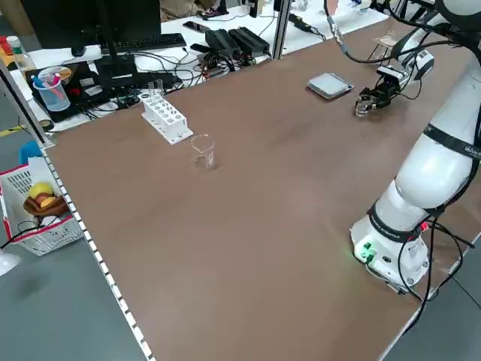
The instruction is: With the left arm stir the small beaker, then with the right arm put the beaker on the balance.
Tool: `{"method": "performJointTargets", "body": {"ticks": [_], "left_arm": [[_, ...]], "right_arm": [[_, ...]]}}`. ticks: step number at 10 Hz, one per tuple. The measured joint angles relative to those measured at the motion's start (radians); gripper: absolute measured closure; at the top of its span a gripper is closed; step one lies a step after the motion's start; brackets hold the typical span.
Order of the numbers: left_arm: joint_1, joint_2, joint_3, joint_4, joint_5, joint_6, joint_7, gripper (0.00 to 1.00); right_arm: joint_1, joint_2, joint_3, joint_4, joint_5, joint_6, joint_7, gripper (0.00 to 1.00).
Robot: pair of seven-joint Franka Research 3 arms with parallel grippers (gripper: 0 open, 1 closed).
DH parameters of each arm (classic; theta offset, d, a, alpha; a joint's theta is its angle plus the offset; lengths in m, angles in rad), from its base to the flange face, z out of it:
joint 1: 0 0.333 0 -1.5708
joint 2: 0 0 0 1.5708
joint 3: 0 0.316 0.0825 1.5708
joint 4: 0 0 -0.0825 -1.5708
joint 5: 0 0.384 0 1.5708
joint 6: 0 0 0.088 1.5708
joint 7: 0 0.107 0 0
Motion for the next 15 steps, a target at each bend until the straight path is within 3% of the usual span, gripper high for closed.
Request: {"method": "performJointTargets", "body": {"ticks": [5, 8, 11, 15], "left_arm": [[-0.001, 0.000, 0.000, 0.007, 0.000, 0.003, 0.000, 0.00], [-0.001, 0.000, 0.000, 0.009, 0.000, 0.007, 0.000, 0.00], [-0.001, 0.000, 0.000, 0.015, 0.000, 0.021, 0.000, 0.00], [0.000, 0.000, 0.000, 0.016, 0.000, 0.036, 0.000, 0.00]], "right_arm": [[-0.030, -0.009, -0.007, 0.020, 0.012, -0.049, 0.042, 0.41], [-0.054, -0.062, -0.012, 0.032, 0.015, -0.060, 0.106, 0.41], [-0.079, -0.097, -0.043, 0.055, 0.015, -0.060, 0.146, 0.41], [-0.079, -0.083, -0.078, 0.114, 0.016, -0.033, 0.169, 0.41]]}}
